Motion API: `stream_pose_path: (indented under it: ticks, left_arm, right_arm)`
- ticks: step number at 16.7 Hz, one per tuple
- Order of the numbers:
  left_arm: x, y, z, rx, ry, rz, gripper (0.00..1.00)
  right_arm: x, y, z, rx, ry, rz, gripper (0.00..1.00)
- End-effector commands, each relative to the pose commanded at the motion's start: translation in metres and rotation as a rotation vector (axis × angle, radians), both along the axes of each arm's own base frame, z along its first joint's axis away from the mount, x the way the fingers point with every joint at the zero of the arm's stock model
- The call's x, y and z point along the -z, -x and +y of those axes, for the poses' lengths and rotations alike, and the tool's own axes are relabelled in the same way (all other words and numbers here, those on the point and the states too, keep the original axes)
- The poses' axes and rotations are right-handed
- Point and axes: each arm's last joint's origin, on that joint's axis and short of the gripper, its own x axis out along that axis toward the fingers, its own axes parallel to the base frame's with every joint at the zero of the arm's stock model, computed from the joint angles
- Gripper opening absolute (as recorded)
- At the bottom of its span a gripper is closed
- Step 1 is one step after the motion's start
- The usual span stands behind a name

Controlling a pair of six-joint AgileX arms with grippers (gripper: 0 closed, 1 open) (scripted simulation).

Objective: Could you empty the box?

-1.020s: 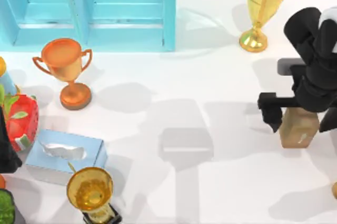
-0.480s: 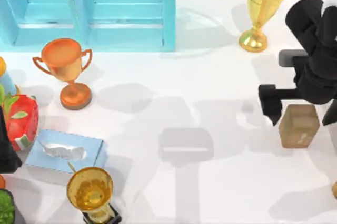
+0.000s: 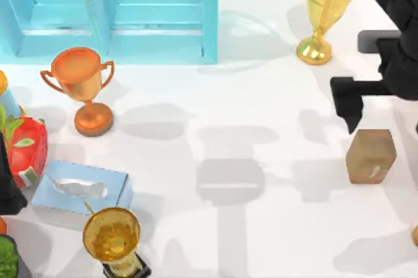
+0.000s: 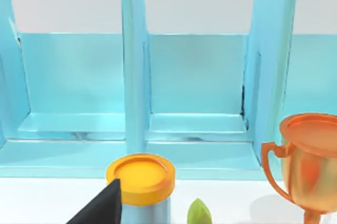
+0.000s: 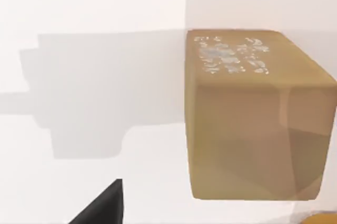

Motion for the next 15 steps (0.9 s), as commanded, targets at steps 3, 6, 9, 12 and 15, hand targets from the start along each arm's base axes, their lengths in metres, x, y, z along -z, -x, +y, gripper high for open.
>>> stream_pose_path:
  ticks: [3, 6, 9, 12, 15]
  left_arm:
    - [0.0, 0.0, 0.0, 0.0, 0.0, 0.0, 1.0]
    - [0.0, 0.0, 0.0, 0.0, 0.0, 0.0, 1.0]
    - [0.0, 0.0, 0.0, 0.0, 0.0, 0.0, 1.0]
    - [0.0, 0.0, 0.0, 0.0, 0.0, 0.0, 1.0]
    - [0.0, 0.0, 0.0, 0.0, 0.0, 0.0, 1.0]
  right_arm:
    - [0.002, -0.001, 0.0, -0.002, 0.001, 0.004, 1.0]
    - [-0.003, -0.014, -0.02, -0.002, 0.001, 0.01, 1.0]
    - [-0.013, -0.036, -0.074, 0.005, -0.001, 0.012, 1.0]
    - [-0.021, -0.046, -0.158, 0.012, -0.006, 0.023, 1.0]
    - [-0.029, -0.038, -0.236, 0.012, -0.01, 0.026, 1.0]
